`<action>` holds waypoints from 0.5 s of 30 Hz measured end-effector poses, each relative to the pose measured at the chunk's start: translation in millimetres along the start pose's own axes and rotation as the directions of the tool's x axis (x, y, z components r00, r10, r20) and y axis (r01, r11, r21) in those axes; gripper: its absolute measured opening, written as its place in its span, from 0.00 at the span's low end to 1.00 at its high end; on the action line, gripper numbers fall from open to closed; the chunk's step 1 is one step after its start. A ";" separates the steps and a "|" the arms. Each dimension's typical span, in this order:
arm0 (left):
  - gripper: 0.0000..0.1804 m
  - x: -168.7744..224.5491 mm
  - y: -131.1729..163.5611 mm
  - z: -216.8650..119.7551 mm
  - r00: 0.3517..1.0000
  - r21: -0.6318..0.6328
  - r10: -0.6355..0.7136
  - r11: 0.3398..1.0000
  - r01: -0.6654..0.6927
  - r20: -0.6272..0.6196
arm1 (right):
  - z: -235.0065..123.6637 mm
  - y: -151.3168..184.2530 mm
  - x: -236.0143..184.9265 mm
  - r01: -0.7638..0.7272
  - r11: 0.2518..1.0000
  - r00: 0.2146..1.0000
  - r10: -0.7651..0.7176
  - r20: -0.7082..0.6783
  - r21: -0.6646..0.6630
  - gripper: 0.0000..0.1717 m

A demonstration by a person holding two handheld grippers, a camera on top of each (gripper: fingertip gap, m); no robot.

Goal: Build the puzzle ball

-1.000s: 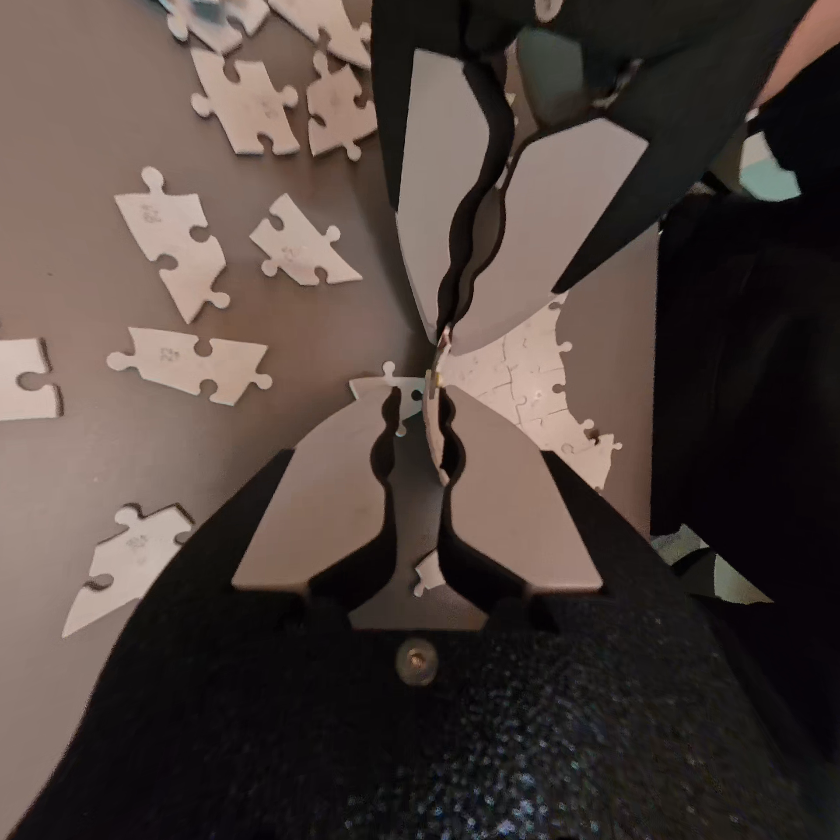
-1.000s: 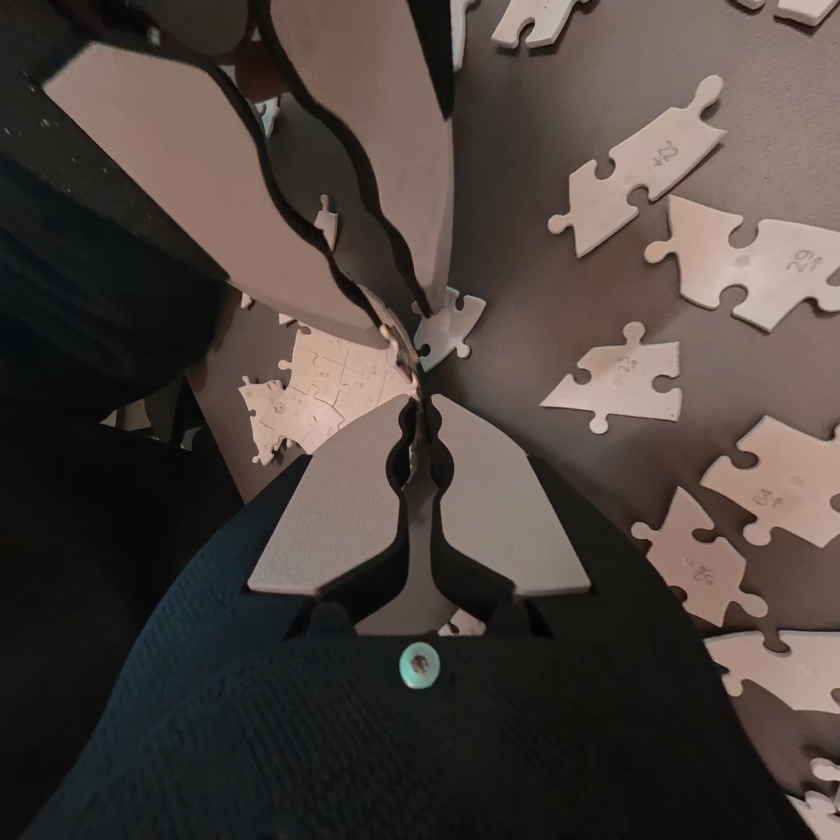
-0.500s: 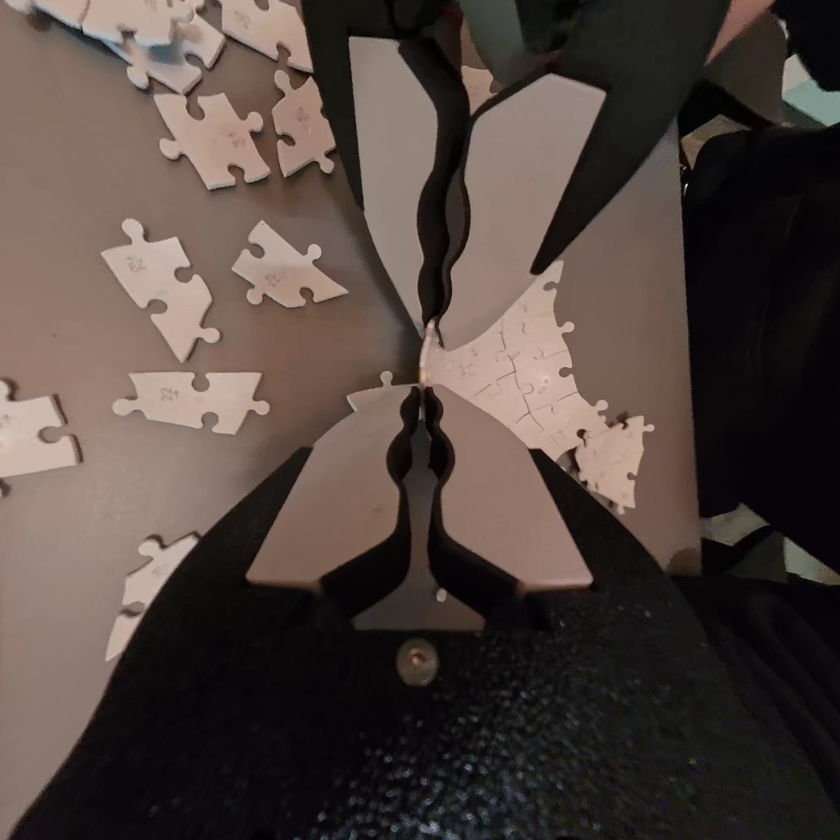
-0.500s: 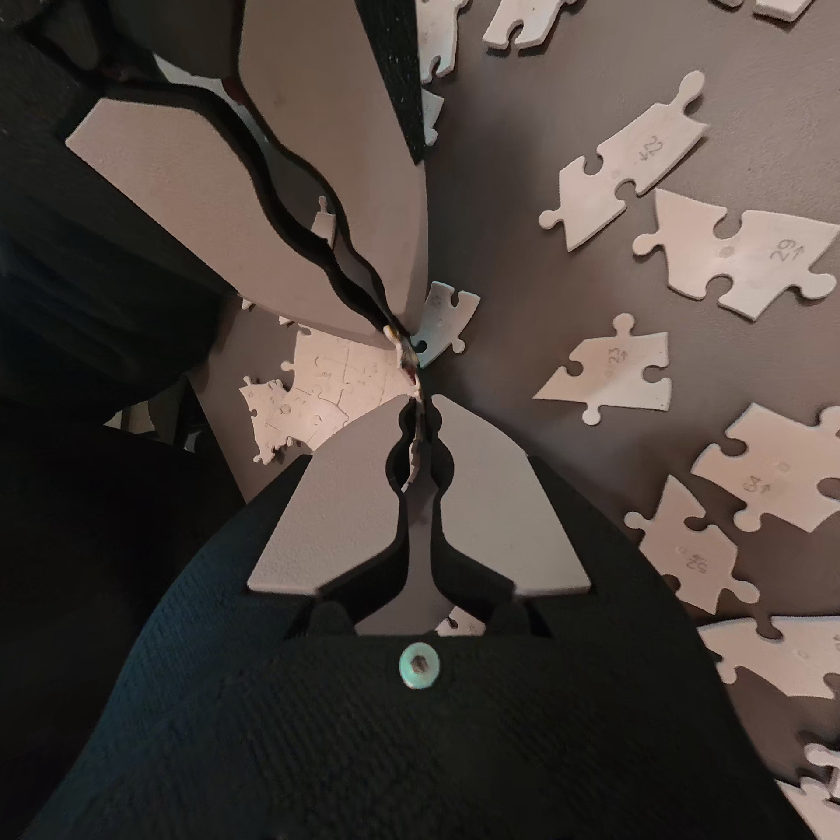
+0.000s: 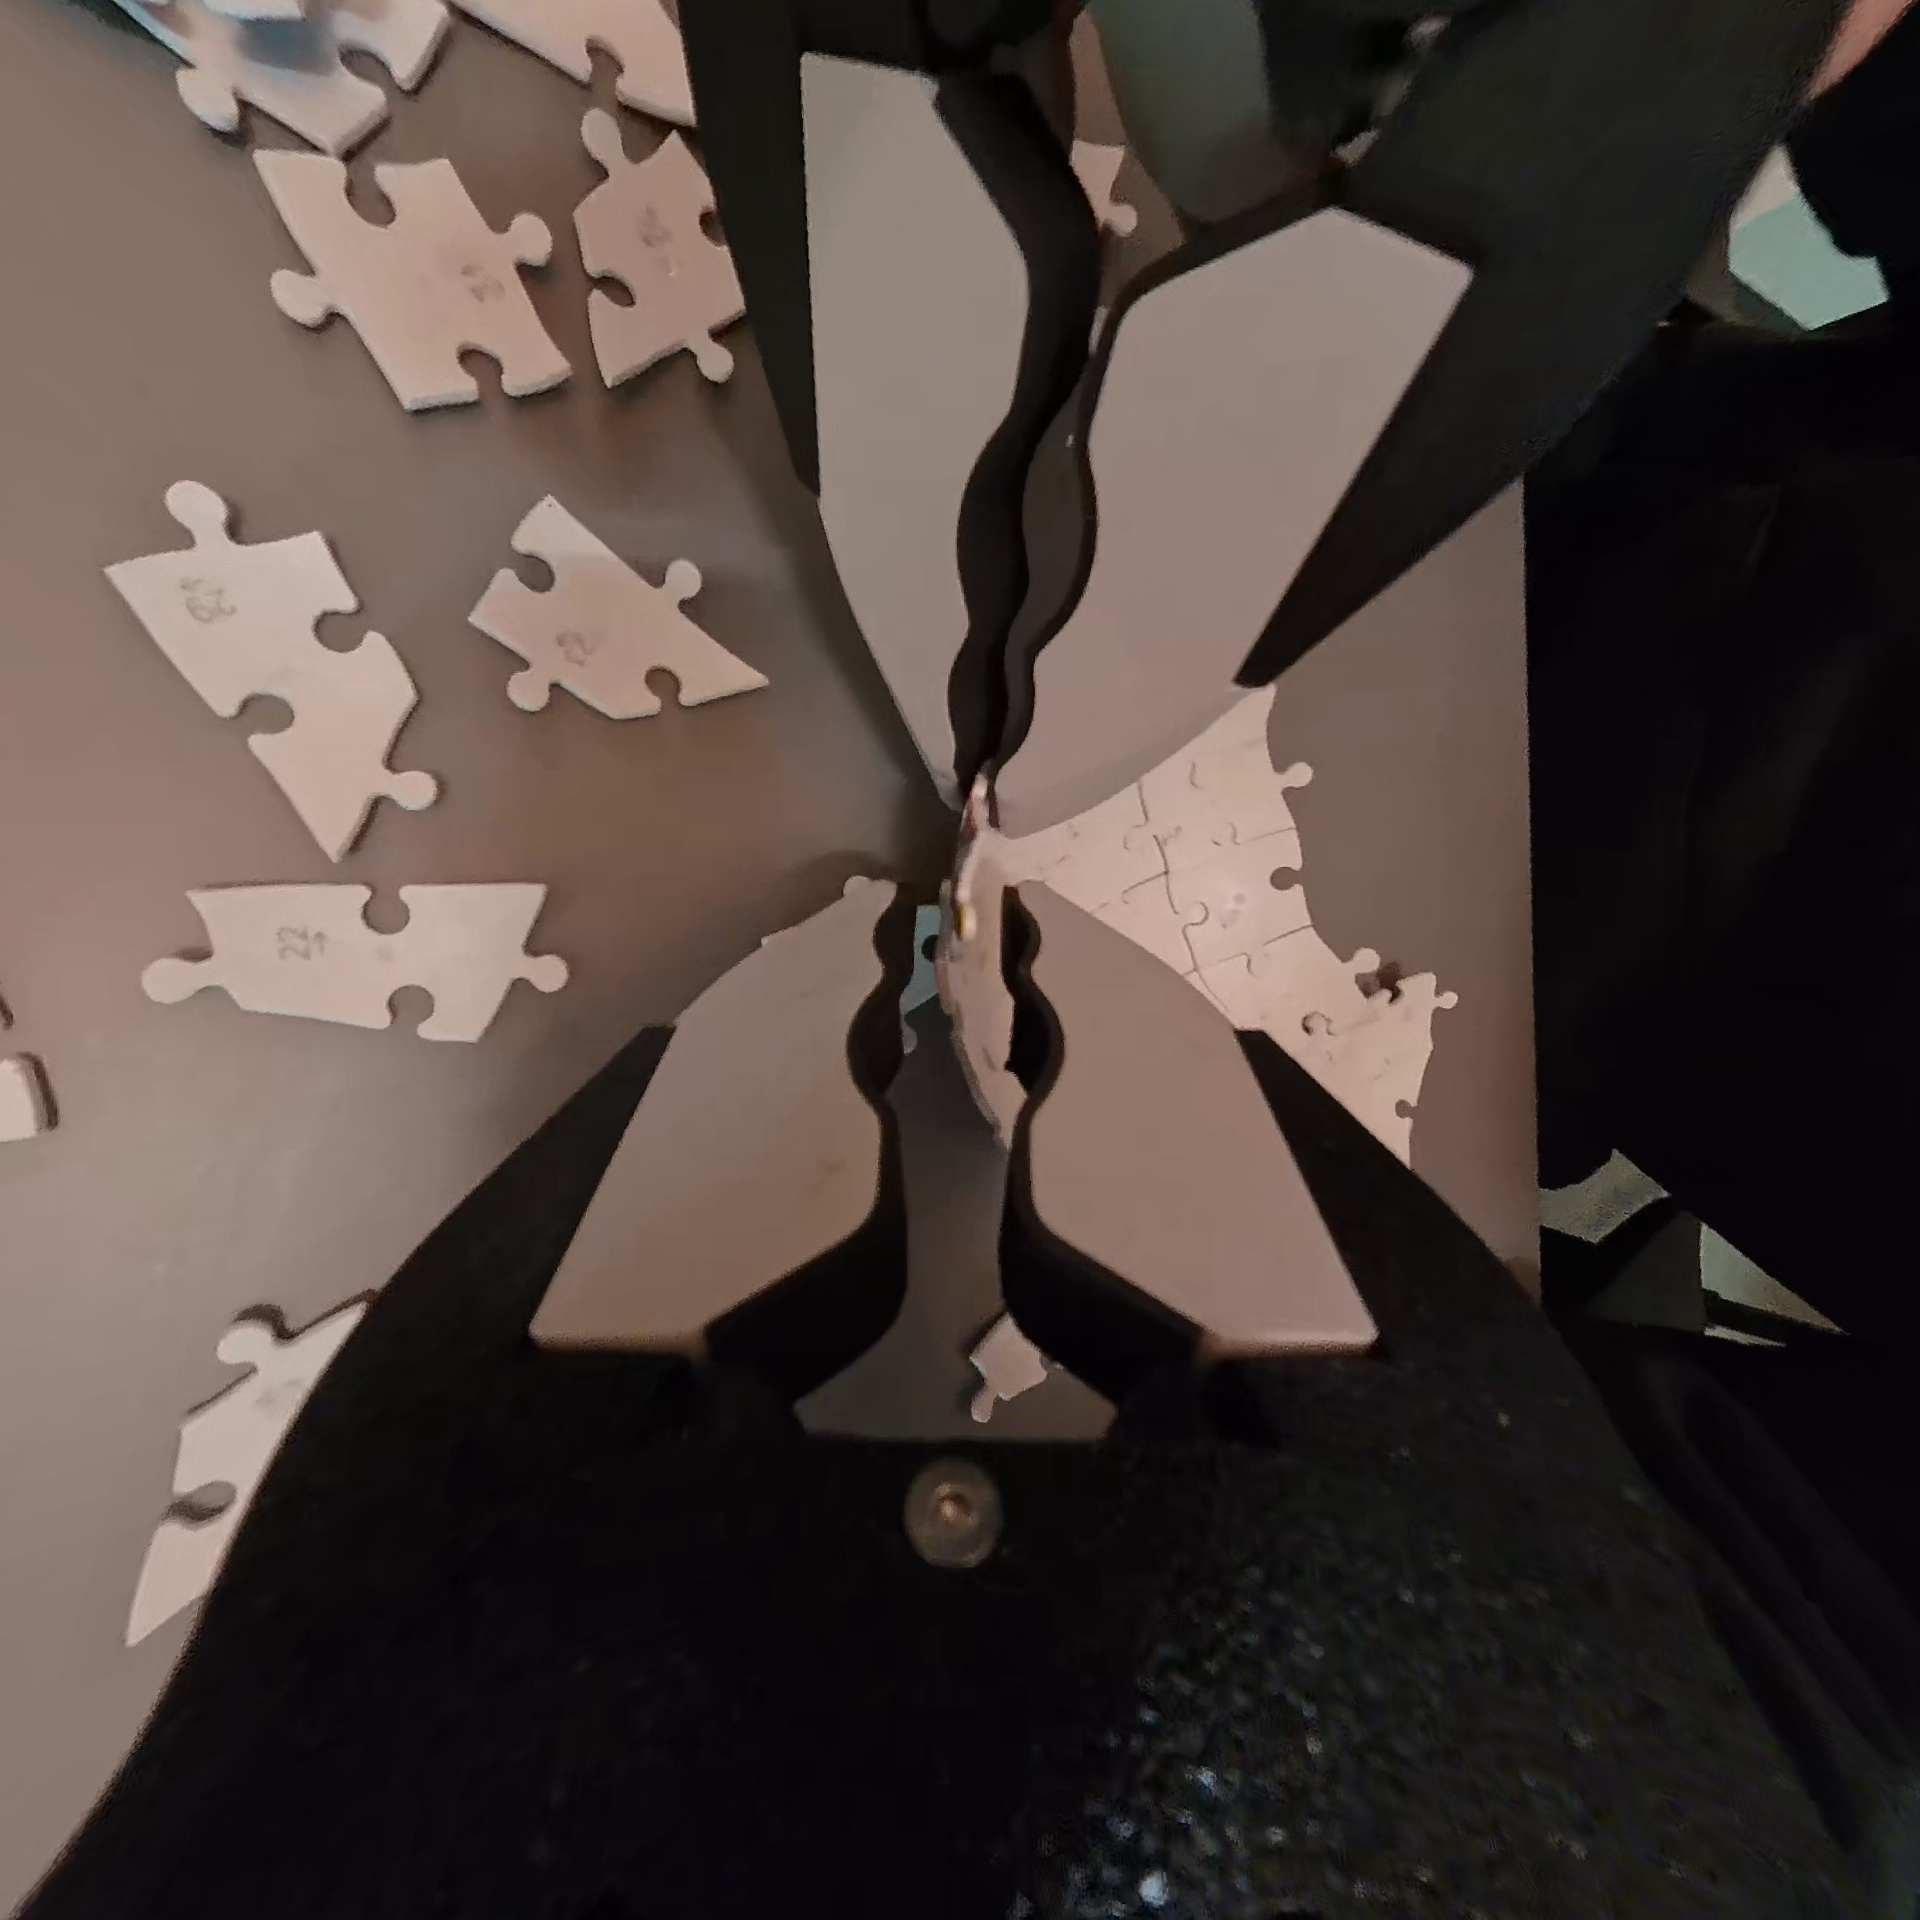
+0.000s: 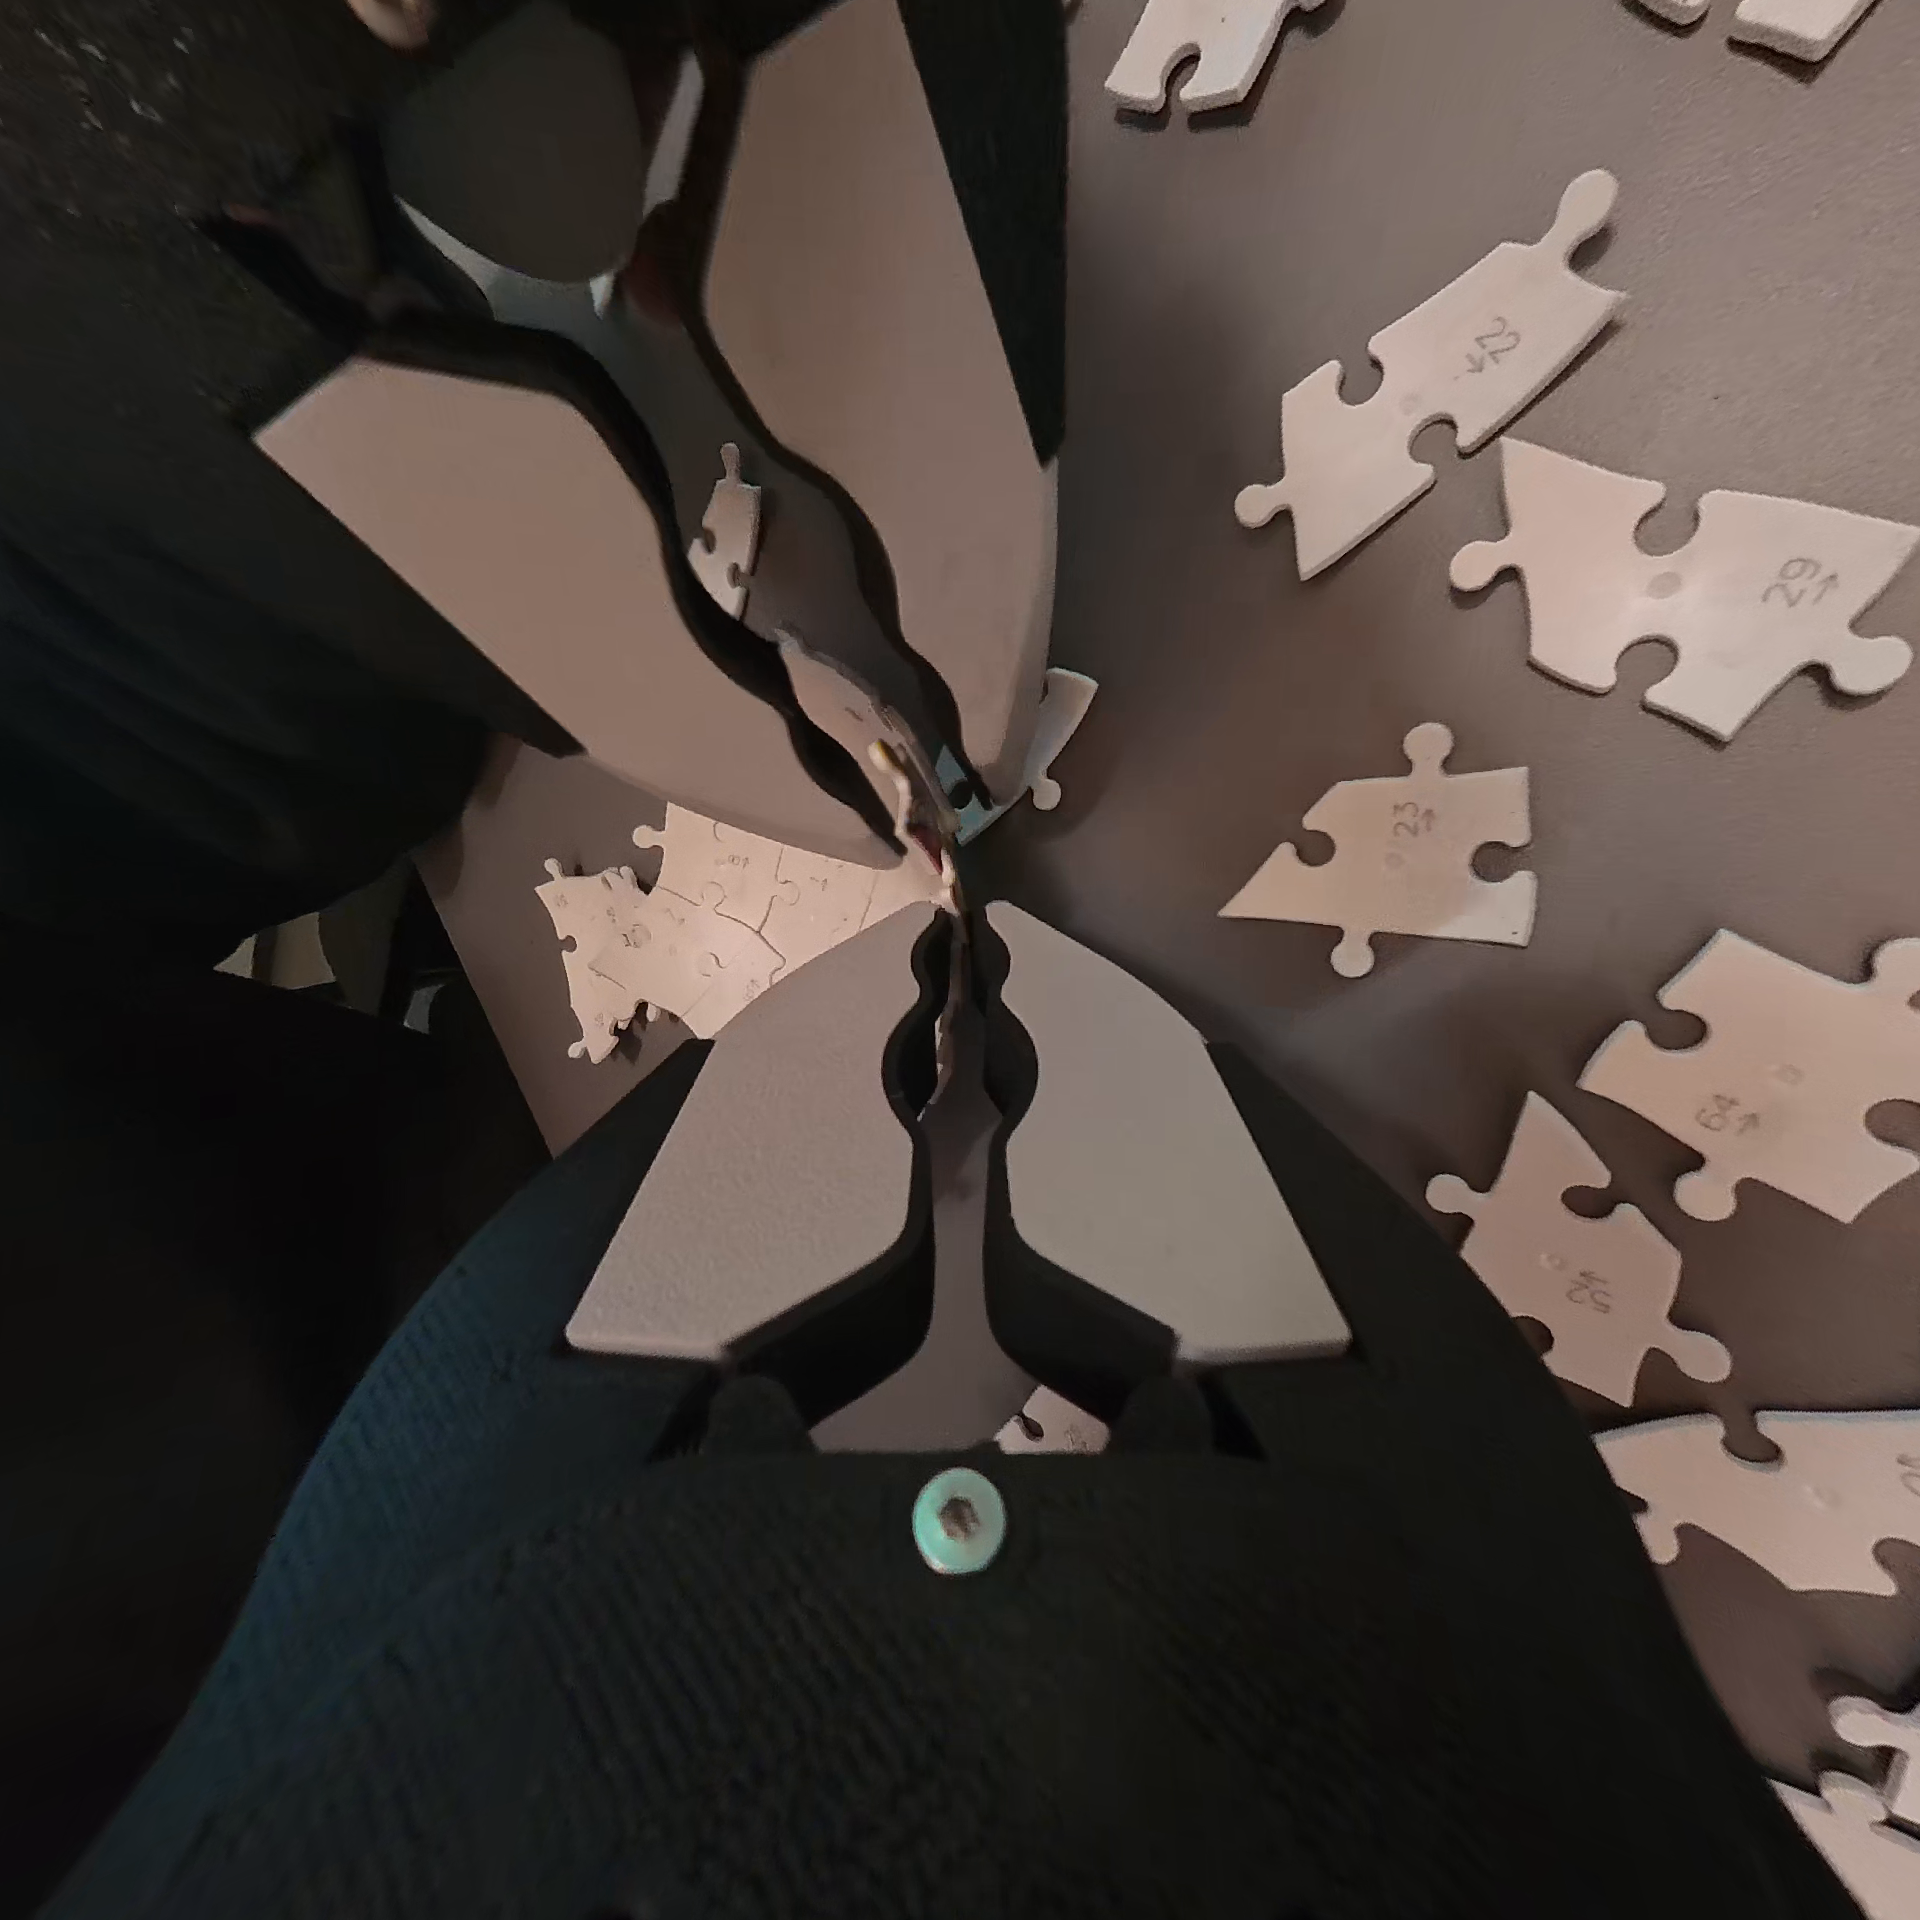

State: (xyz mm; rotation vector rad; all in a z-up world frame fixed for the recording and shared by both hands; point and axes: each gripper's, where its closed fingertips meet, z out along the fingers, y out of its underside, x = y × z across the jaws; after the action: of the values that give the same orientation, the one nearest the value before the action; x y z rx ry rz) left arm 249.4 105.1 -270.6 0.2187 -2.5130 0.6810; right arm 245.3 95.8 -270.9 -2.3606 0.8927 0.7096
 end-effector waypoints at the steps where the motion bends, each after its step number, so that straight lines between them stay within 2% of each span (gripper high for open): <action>1: 0.08 -1.1 1.5 2.1 1.000 -0.014 -0.004 1.000 0.004 0.003 | 0.1 -0.2 0.0 0.001 1.000 1.000 -0.001 -0.001 -0.001 0.02; 3: 0.04 -1.0 3.5 6.0 1.000 -0.036 -0.010 0.999 0.010 -0.004 | 0.4 -0.4 0.4 0.001 1.000 1.000 -0.001 -0.004 -0.002 0.02; 7: 0.02 0.8 3.2 9.0 1.000 -0.043 -0.014 0.999 0.013 -0.026 | 0.6 1.8 2.1 -0.002 1.000 1.000 0.002 -0.005 -0.009 0.02; 15: 0.02 -1.9 -2.6 6.6 0.997 0.004 0.073 0.997 -0.073 -0.007 | -6.0 0.5 1.9 0.008 1.000 1.000 -0.007 -0.015 0.003 0.03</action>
State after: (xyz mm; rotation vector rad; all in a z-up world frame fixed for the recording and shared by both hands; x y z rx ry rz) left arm 248.7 99.5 -275.4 0.1258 -2.5235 0.7141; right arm 247.9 90.9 -267.8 -2.3684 0.8902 0.6877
